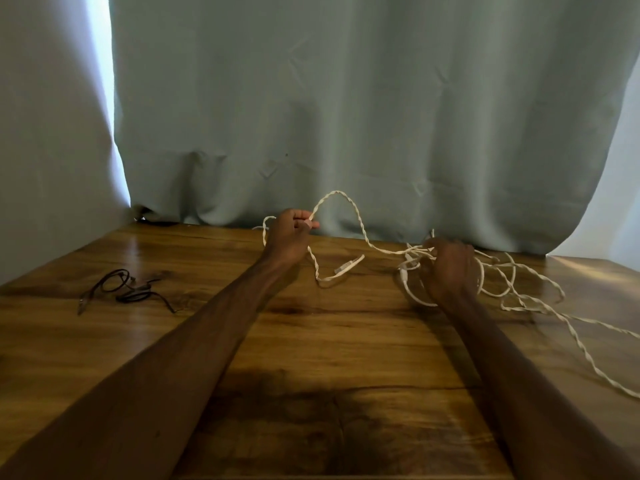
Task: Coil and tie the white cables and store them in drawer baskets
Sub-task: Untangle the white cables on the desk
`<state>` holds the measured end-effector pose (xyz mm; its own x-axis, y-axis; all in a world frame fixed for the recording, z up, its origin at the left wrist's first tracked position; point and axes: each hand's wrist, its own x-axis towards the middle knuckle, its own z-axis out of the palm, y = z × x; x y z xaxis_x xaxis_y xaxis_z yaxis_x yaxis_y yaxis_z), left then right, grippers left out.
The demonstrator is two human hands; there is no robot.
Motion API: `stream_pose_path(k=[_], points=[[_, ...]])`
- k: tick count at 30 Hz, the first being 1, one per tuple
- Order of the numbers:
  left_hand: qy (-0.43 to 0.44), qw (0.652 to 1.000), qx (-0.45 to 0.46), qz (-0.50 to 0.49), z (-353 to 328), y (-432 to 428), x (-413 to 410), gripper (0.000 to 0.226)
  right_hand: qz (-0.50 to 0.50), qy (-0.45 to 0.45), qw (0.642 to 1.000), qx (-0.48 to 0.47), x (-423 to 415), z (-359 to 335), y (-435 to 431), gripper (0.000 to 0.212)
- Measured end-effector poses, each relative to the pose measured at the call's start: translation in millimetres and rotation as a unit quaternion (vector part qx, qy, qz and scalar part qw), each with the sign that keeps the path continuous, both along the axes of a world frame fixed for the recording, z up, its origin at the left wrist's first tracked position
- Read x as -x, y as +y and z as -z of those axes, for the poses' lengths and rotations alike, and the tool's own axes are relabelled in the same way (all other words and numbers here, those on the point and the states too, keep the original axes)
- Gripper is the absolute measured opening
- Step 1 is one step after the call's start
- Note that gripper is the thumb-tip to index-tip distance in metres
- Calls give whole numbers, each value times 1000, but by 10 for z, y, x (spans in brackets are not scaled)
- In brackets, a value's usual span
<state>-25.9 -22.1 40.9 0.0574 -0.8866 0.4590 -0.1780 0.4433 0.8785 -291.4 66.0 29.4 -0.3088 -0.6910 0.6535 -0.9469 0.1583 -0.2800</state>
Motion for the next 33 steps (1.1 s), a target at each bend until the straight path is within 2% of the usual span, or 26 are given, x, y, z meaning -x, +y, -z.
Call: stream_pose_path(k=[7,11,14,17,20,22,24,26,28,31,33], points=[[71,997,11,-2,-30,-2,-56,16,13,-25,999,24,44,-34,88,40],[130,991,3,7,-44,-38,-79,16,-31,-47,995,79,95,-21,47,23],[128,992,4,13,-47,-42,-78,16,-85,-63,989,100,97,23,28,26],[135,991,1,-13,-65,-48,-74,17,-89,-102,982,131,131,4,19,13],[140,989,-11,-41,-71,-60,-105,17,-122,-111,965,205,114,-53,66,9],[86,995,0,-56,-60,20,-102,22,-164,-105,951,241,47,-102,115,9],[-10,994,43,-103,-29,116,-75,31,-199,-107,940,257,-38,-141,148,12],[-114,976,106,-151,-14,203,-17,43,-222,-122,932,258,-104,-165,158,15],[-147,958,184,-166,-71,307,54,43,-234,-152,926,256,-170,-183,172,16],[-153,937,311,-53,-192,581,231,20,-242,-210,909,265,-262,-210,190,16],[-214,910,350,61,-202,779,404,19,-263,-284,883,267,-307,-199,170,15]])
